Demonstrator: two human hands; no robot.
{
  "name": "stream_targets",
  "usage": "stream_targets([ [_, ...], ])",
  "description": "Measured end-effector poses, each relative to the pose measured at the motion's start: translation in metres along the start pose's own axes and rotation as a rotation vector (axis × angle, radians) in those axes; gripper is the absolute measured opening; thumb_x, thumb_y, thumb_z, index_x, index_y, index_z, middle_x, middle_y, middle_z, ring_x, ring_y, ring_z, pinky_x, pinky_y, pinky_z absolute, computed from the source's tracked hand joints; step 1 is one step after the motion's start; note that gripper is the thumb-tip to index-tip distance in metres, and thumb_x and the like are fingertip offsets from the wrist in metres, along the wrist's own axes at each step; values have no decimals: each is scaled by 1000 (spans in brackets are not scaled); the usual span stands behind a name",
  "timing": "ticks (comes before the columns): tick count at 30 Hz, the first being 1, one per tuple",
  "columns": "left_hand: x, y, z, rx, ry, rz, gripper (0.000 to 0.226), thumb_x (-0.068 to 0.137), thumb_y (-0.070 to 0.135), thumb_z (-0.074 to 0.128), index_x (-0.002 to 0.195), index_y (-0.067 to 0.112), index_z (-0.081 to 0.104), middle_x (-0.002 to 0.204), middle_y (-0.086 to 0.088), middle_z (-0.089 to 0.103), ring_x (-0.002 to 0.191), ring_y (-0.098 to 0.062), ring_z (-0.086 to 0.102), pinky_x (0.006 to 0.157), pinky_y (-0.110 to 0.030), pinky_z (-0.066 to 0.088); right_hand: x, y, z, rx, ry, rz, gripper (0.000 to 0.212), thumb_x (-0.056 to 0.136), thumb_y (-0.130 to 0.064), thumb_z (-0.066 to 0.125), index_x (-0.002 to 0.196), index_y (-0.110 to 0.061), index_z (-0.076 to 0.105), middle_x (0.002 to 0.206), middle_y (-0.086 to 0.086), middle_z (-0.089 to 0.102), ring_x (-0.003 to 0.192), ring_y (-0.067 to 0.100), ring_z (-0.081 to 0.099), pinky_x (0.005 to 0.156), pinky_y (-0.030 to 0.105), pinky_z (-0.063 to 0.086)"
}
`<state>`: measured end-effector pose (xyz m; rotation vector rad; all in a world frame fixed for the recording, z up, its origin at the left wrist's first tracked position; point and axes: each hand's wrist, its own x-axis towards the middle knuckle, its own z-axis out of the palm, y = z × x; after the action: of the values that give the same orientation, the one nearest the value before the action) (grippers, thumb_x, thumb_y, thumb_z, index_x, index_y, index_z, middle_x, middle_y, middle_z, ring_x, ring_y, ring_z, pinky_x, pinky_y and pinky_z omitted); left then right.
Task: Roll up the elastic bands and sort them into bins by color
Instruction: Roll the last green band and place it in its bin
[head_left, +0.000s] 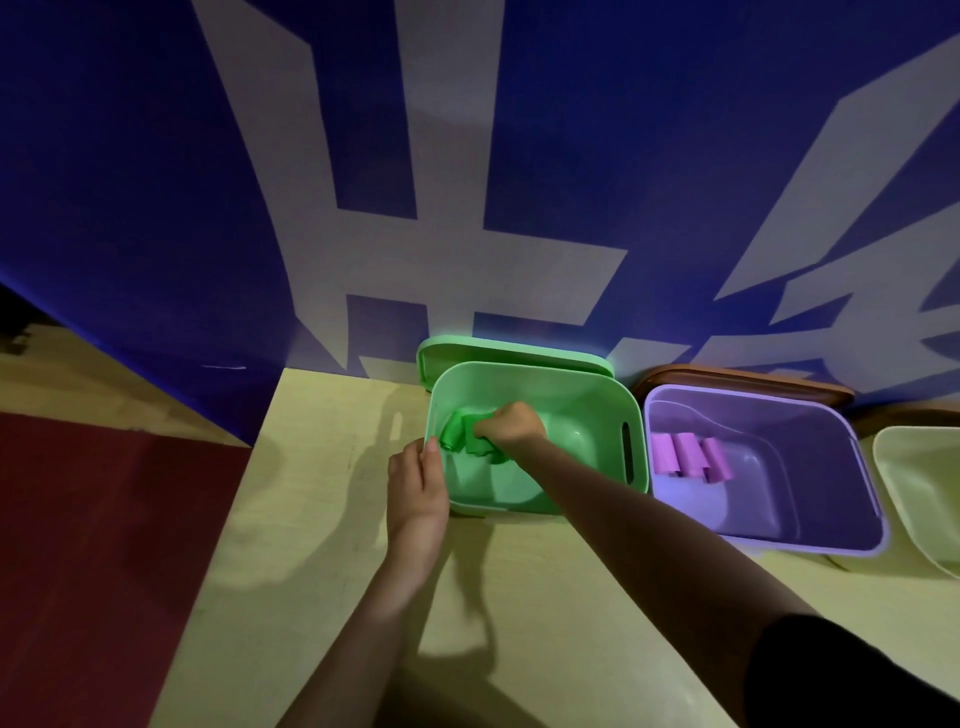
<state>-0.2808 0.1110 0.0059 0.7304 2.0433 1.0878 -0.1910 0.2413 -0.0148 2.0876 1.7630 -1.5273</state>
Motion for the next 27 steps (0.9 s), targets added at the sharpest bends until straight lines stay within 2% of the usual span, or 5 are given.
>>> stream_targets([
  [8, 1, 2, -2, 15, -18, -9, 36, 101, 29, 39, 121, 5, 57, 114, -19, 52, 113, -31, 47, 85, -26, 32, -18, -3, -33, 366, -95, -39, 27, 80, -17, 72, 63, -14, 51, 55, 0, 37, 43, 12, 31, 41, 24, 27],
  [11, -3, 7, -7, 36, 105, 140, 51, 90, 44, 42, 120, 7, 59, 117, -14, 53, 113, -30, 49, 95, -38, 43, -30, -8, -48, 465, -124, -75, 28, 83, -13, 70, 66, -17, 48, 57, -2, 33, 47, 9, 28, 40, 20, 25],
  [14, -11, 26, -14, -89, 154, 326, 36, 95, 35, 47, 121, 12, 60, 116, 1, 56, 108, -16, 55, 89, -33, 48, -50, -19, -62, 477, -143, -182, 28, 82, -12, 69, 64, -18, 49, 59, -3, 36, 50, 7, 33, 41, 18, 26],
  [19, -17, 72, -10, -499, -176, 115, 28, 99, 18, 48, 124, 10, 58, 115, -1, 65, 97, -11, 64, 79, -21, 54, -92, -38, -71, 497, -300, -367, 13, 82, -8, 66, 72, -16, 62, 61, -5, 51, 52, 3, 44, 44, 15, 30],
  [27, -34, 83, -24, -780, -324, -84, 20, 96, 10, 51, 111, 7, 64, 110, -12, 68, 95, -21, 65, 76, -24, 55, -127, -34, -79, 522, -223, -479, 25, 85, -2, 67, 66, -15, 56, 56, -4, 44, 47, 4, 38, 46, 13, 31],
])
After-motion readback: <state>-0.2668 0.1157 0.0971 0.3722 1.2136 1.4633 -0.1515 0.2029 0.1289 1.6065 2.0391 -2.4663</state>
